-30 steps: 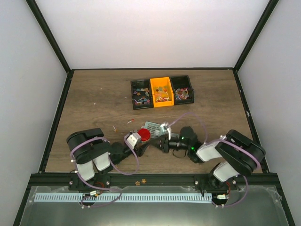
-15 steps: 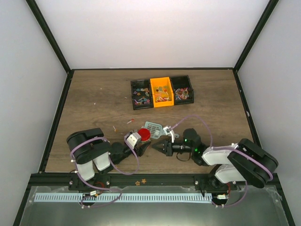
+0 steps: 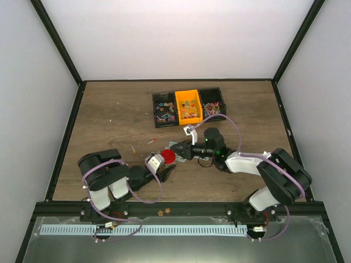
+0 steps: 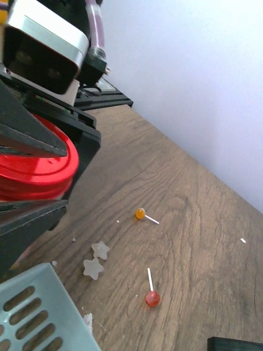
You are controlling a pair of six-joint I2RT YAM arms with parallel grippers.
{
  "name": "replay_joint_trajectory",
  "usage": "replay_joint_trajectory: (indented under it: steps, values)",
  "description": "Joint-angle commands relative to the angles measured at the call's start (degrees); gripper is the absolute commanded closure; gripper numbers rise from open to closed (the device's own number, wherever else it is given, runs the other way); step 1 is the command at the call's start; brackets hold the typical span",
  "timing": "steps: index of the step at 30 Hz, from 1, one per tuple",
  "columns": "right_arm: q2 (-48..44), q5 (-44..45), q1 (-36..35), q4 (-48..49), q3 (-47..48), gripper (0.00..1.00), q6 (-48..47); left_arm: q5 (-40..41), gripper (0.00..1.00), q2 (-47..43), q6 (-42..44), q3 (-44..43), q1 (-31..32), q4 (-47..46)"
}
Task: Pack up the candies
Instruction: Screw the bottle lid onto the packing bottle.
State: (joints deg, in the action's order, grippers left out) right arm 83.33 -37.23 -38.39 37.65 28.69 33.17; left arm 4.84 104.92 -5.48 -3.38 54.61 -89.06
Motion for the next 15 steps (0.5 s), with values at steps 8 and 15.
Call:
replay_joint_trajectory:
  steps: [8, 15]
  values:
    - [6.8, -4.9, 0.2, -3.5, 7.4, 0.81, -4.7, -0.1, 0.32, 5.8, -2.6, 7.9, -0.6, -12.5]
    - [9.1, -9.9, 0.2, -1.1, 6.6, 0.85, -3.5, 1.0, 0.32, 6.5, -2.9, 7.7, -0.6, -12.5]
